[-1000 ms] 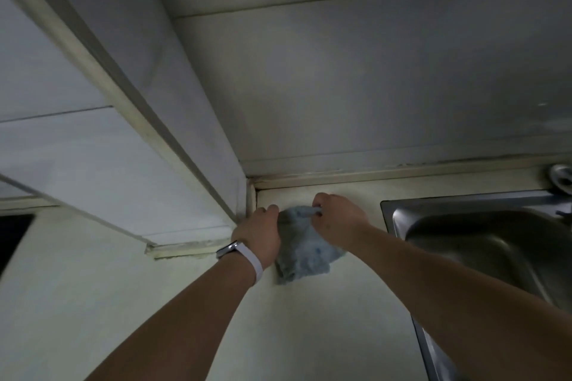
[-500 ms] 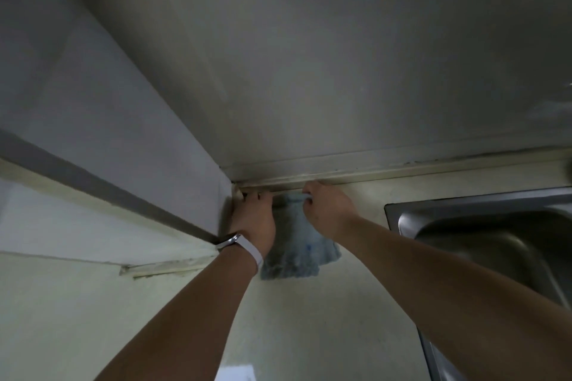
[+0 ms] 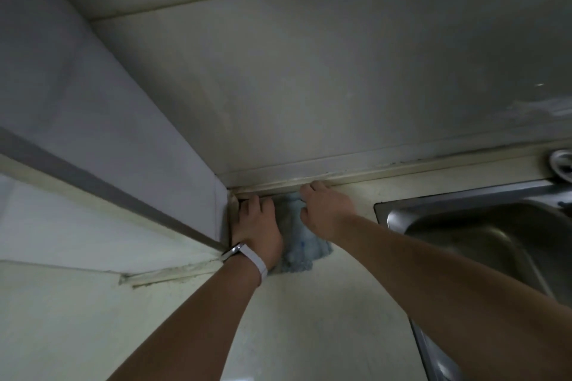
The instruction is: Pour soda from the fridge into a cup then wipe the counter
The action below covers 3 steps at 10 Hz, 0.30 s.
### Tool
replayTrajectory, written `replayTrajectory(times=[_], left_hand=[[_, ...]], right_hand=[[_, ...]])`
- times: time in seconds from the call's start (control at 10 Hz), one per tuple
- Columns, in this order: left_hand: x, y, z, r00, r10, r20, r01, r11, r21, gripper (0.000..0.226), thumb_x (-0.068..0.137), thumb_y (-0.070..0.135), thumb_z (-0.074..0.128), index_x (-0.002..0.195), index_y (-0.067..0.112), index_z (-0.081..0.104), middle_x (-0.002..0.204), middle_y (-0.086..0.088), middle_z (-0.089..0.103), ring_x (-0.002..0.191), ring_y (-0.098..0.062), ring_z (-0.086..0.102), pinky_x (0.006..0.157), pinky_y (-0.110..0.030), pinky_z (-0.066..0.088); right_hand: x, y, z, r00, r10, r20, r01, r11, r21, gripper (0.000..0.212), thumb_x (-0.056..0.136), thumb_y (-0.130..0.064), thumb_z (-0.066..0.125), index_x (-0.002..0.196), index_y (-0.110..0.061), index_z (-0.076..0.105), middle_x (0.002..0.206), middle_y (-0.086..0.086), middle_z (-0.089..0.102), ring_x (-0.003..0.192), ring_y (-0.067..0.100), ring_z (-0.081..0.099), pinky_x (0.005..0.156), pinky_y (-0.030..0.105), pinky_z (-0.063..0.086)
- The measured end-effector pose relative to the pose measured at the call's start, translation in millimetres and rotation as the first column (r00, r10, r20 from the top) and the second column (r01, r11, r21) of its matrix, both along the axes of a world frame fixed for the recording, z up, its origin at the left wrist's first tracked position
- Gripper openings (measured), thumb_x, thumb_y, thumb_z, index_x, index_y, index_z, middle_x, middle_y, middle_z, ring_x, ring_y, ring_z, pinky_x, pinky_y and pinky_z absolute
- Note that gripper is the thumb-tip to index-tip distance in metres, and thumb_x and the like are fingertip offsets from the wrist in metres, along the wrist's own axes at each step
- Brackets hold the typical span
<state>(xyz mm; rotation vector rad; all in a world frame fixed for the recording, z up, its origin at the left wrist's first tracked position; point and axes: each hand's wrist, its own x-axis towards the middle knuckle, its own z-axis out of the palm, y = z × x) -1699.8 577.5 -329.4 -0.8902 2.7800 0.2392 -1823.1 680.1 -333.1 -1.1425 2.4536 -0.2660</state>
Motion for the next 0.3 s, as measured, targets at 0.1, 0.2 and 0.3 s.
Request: replayTrajectory(times=[0.1,0.2,0.3], left_hand=[[9,11,24,1.0,-0.001,-0.025,0.002,0.999,0.04,0.064,0.077,0.025,0.027,0.136,0.011,0.046,0.139,-0.015,0.045,0.123,-0.034,0.046,0.103,-0.039,0.035],[19,18,53,0.994,-0.031,-0.107,0.041,0.995,0.088,0.053,0.088,0.028,0.035,0.139,0.014,0.042,0.144,-0.014,0.041,0.127,-0.032,0.042,0.102,-0.036,0.035],[35,21,73,0.969,-0.132,-0.209,0.147,0.987,0.059,0.056,0.086,0.032,0.047,0.138,0.014,0.043,0.145,-0.013,0.04,0.126,-0.033,0.042,0.102,-0.037,0.038]], right_hand=[[7,12,20,1.0,0.024,-0.004,-0.024,1.0,0.005,0.038,0.095,-0.03,0.047,0.13,-0.014,0.043,0.129,0.007,0.046,0.115,0.029,0.052,0.086,0.037,0.045],[18,28,51,0.999,0.035,-0.039,-0.036,0.999,-0.027,0.035,0.095,-0.034,0.045,0.125,-0.014,0.046,0.125,0.008,0.047,0.114,0.029,0.051,0.086,0.037,0.044],[30,42,78,0.992,0.054,-0.111,-0.065,0.993,-0.098,0.037,0.095,-0.037,0.045,0.126,-0.016,0.046,0.125,0.006,0.046,0.115,0.027,0.048,0.087,0.037,0.044]])
